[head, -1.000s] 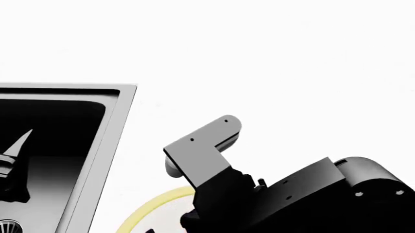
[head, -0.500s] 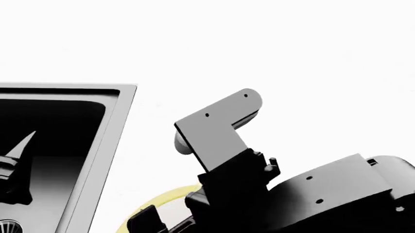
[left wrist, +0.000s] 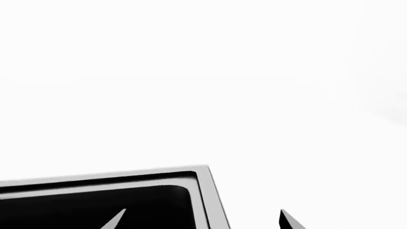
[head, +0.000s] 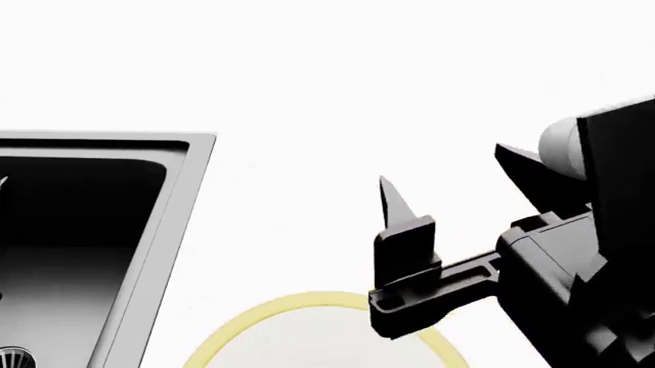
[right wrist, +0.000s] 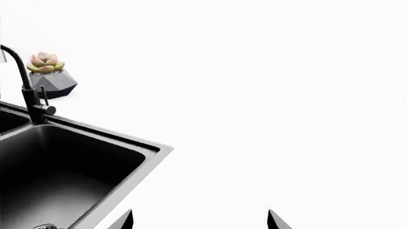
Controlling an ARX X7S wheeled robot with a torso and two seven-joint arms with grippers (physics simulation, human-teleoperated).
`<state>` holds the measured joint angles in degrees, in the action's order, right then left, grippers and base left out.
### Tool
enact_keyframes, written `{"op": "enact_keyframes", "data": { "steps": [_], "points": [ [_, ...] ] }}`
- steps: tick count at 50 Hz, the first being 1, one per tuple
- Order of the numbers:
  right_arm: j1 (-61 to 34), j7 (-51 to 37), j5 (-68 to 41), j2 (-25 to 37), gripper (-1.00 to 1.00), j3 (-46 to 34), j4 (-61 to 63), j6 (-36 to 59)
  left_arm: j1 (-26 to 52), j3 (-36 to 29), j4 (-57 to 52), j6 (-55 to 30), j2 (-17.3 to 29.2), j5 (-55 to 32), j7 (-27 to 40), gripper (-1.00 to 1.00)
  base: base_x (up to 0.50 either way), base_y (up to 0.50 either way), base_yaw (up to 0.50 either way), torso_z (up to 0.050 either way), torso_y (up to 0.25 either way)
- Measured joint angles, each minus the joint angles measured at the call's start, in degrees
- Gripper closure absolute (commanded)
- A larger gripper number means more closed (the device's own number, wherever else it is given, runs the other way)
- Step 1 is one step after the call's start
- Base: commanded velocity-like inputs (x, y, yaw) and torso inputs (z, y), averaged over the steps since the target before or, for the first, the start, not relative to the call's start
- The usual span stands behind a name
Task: There is a mixed pile of frozen fruits and vegetables on the counter. Locate all the frozen vegetables and place the items in a bowl on the counter. Take all the frozen fruits and defrost them in a running sink.
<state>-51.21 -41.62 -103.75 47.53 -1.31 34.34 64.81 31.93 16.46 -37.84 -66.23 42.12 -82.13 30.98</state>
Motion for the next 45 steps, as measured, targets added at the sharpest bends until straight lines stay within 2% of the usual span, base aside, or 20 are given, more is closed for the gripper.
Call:
{"op": "enact_keyframes", "data": {
  "steps": [9,21,26,45],
  "points": [
    [12.01,6.13,8.82,3.25,-1.00,14.42,1.90,-2.95,-1.36,4.35,-1.42,-0.07,1.81,-7.16,3.60,-1.00,0.00,0.00,0.00,0.000,0.000],
    [24.78,12.33,14.53,3.20,-1.00,28.13,4.19,-5.21,-3.89,7.17,-2.89,-0.07,2.42,-9.74,4.65,-1.00,0.00,0.00,0.00,0.000,0.000],
    [27.70,14.14,16.74,3.51,-1.00,30.95,5.26,-5.46,-4.59,7.61,-3.37,0.02,2.39,-9.95,4.76,-1.00,-0.08,0.04,0.00,0.000,0.000],
    [29.58,13.98,16.81,6.38,-1.00,33.69,7.24,-5.44,-5.44,8.37,-4.34,0.81,2.94,-11.31,5.59,-1.00,-0.40,0.22,0.00,0.000,0.000]
  ]
}}
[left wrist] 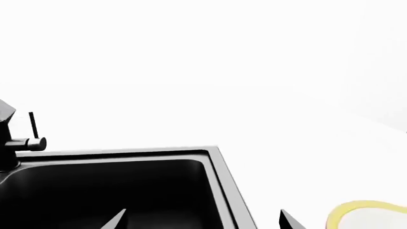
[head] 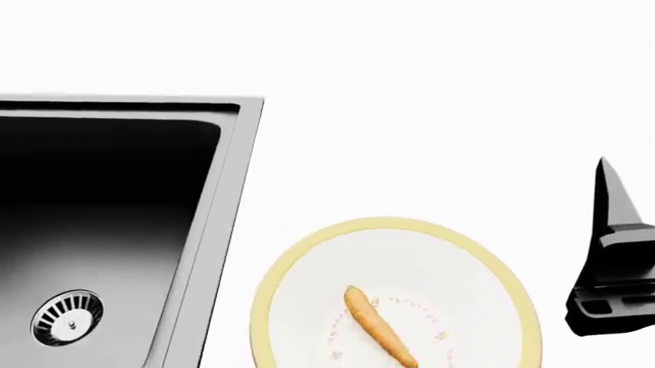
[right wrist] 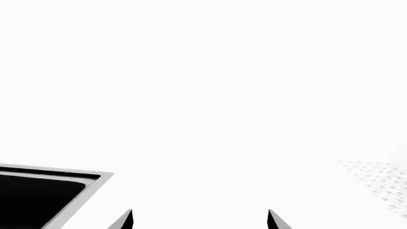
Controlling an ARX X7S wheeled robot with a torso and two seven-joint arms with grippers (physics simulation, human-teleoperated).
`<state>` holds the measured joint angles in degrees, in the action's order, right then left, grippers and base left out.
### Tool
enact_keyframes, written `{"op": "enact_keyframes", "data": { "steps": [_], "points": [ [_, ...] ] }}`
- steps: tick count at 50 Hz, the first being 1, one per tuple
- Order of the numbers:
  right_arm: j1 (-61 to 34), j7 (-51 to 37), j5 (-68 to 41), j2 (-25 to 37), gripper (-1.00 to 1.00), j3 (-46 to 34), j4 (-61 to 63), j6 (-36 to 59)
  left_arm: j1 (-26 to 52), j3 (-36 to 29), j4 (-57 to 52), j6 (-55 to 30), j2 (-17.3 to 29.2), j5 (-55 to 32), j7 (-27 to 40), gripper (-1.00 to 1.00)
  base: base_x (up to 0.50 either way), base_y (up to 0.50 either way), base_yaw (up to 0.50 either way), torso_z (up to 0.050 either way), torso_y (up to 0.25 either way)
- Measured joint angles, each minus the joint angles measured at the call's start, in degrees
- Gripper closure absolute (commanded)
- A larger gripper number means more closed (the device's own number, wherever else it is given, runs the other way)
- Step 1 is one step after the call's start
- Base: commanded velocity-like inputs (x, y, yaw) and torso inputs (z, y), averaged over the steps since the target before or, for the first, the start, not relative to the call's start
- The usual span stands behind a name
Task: There is a mixed pile of frozen fruits and vegetables on the counter. Locate all the frozen vegetables and place the items in a bowl on the counter. Take all the frozen fruits and defrost them in a running sink.
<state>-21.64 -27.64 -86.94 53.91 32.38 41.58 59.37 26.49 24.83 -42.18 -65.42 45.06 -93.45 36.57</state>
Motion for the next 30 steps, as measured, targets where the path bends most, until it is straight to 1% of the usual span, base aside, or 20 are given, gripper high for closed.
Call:
{"op": "enact_keyframes", "data": {
  "steps": [10,14,30],
  "points": [
    [-0.08,-0.59,-1.07,0.88,-1.00,0.54,0.65,-0.20,-0.67,0.60,-0.26,0.43,0.26,-0.37,-0.13,-1.00,-0.39,0.22,0.00,0.000,0.000],
    [-0.18,-0.62,-1.13,1.09,-1.00,0.60,0.89,-0.31,-0.86,0.51,-0.42,0.57,0.13,-0.23,-0.32,-1.00,-0.28,0.44,0.00,0.000,0.000],
    [0.57,-0.43,-1.58,1.46,-1.00,2.07,2.44,-0.66,-0.33,0.04,-0.23,1.12,0.64,-0.81,0.08,-1.00,-0.01,0.50,0.00,0.000,0.000]
  ]
}}
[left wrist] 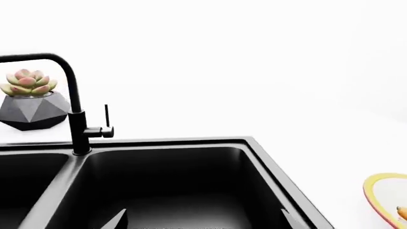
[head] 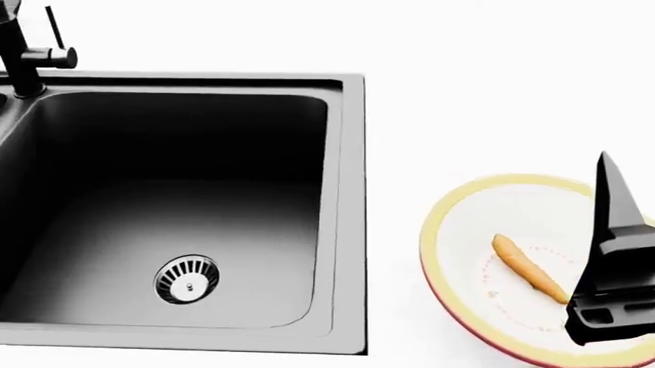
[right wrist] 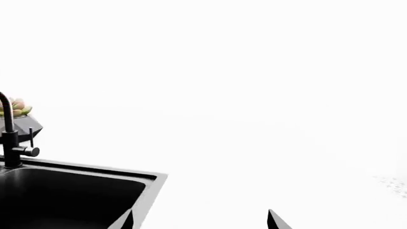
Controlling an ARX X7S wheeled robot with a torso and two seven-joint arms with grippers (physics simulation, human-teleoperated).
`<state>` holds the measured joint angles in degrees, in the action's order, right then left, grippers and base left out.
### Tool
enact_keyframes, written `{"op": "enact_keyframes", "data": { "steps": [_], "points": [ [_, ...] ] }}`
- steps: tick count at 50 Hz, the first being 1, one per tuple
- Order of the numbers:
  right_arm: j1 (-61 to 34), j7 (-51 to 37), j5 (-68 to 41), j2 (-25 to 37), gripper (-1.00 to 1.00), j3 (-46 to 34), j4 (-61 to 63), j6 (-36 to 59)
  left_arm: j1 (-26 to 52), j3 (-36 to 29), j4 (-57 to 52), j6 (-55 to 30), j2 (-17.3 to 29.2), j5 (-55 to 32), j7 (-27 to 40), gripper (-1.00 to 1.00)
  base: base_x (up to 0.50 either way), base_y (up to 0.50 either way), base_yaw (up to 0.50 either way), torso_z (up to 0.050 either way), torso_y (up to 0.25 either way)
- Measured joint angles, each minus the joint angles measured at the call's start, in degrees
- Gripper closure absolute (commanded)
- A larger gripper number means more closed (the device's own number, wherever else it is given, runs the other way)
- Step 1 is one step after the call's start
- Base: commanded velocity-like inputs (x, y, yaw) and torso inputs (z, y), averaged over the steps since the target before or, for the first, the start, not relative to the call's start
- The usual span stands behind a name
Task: There is a mixed pile of frozen fruits and vegetables on the counter. Locate all the frozen vegetables and place the items in a bowl on the counter. Take all the frozen fruits and defrost them in a running sink.
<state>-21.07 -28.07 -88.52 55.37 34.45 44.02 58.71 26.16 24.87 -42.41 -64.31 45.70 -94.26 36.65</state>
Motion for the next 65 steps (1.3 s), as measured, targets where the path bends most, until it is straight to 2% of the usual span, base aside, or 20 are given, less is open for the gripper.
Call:
{"op": "enact_keyframes", "data": {
  "steps": [33,55,65],
  "points": [
    [2.68,1.15,1.09,-1.57,-1.00,2.38,0.94,-0.79,-0.87,0.21,-0.28,0.69,0.69,0.50,-0.80,-1.00,0.00,0.50,0.00,0.000,0.000],
    [1.66,0.33,0.13,-1.75,-1.00,1.30,0.94,-1.92,-1.18,1.25,-0.32,1.29,2.09,-0.63,-0.87,-1.00,0.00,0.50,0.00,0.000,0.000],
    [2.44,0.45,0.13,-2.42,-1.00,1.61,1.36,-2.14,-1.45,1.46,-0.48,1.59,2.29,-0.93,-0.65,-1.00,-0.20,0.50,0.00,0.000,0.000]
  ]
}}
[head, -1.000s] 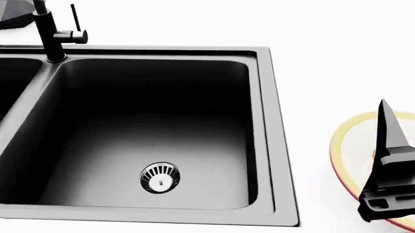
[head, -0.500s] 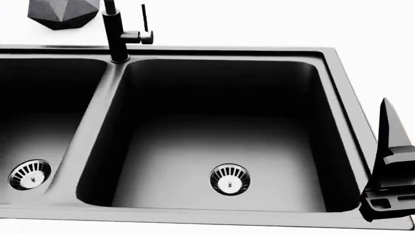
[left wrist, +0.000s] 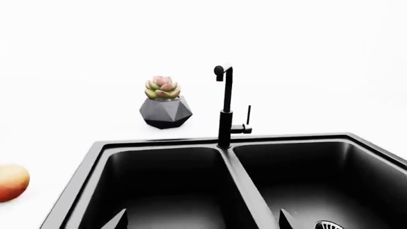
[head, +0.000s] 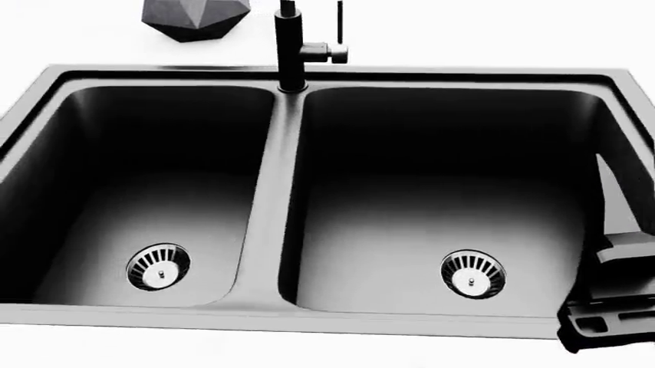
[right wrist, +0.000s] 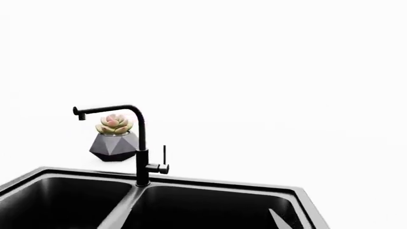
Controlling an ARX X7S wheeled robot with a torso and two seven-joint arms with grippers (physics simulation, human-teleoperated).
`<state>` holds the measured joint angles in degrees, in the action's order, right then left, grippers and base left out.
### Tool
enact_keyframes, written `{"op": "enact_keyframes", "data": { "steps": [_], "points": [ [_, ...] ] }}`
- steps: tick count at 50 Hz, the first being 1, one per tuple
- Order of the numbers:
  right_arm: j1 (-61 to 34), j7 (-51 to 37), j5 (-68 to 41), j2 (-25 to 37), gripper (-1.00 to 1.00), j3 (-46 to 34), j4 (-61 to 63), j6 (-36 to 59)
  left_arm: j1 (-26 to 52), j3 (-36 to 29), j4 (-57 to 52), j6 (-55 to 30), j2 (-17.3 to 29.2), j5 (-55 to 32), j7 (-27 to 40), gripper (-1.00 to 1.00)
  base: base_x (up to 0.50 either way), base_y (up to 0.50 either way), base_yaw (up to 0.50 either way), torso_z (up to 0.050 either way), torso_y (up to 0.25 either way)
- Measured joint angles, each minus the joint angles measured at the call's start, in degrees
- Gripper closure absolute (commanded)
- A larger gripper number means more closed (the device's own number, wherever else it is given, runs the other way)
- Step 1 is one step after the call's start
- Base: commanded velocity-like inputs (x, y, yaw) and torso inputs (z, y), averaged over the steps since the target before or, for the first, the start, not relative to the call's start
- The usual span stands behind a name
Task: There is a mixed pile of frozen fruits and vegetables on the counter. Locate all the frozen vegetables and place the items in a bowl on the counter. Take all the frozen fruits and defrost them in a running sink.
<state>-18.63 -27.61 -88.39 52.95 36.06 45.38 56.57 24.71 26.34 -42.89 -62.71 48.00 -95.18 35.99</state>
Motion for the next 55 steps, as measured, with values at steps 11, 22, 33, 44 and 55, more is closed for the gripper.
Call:
{"op": "enact_keyframes", "data": {
  "steps": [11,22,33,44,55],
  "points": [
    [-0.21,-0.47,-0.15,-0.15,-1.00,-0.93,0.15,-0.23,-0.99,0.94,-0.11,0.20,0.17,0.25,-0.61,-1.00,-0.25,0.50,0.00,0.000,0.000],
    [-0.03,-0.87,-0.34,-0.18,-1.00,-1.26,0.32,-0.35,-1.20,1.14,-0.11,0.48,0.47,0.10,-0.57,-1.00,-0.25,0.50,0.00,0.000,0.000],
    [0.34,-0.46,0.46,-0.75,-1.00,-1.61,0.35,-0.58,-0.48,0.33,0.10,0.71,0.76,0.11,-0.23,-1.00,-0.10,0.50,0.00,0.000,0.000],
    [0.54,-0.02,1.22,-0.88,-1.00,-1.60,0.78,-0.82,0.23,-0.57,0.36,0.98,0.78,0.35,-0.10,-1.00,0.10,0.50,0.00,0.000,0.000],
    [0.57,0.03,1.66,-1.04,-1.00,-1.84,0.89,-1.09,-0.44,-0.26,0.39,1.14,0.65,1.00,-0.73,-1.00,0.14,0.50,0.00,0.000,0.000]
  ]
}}
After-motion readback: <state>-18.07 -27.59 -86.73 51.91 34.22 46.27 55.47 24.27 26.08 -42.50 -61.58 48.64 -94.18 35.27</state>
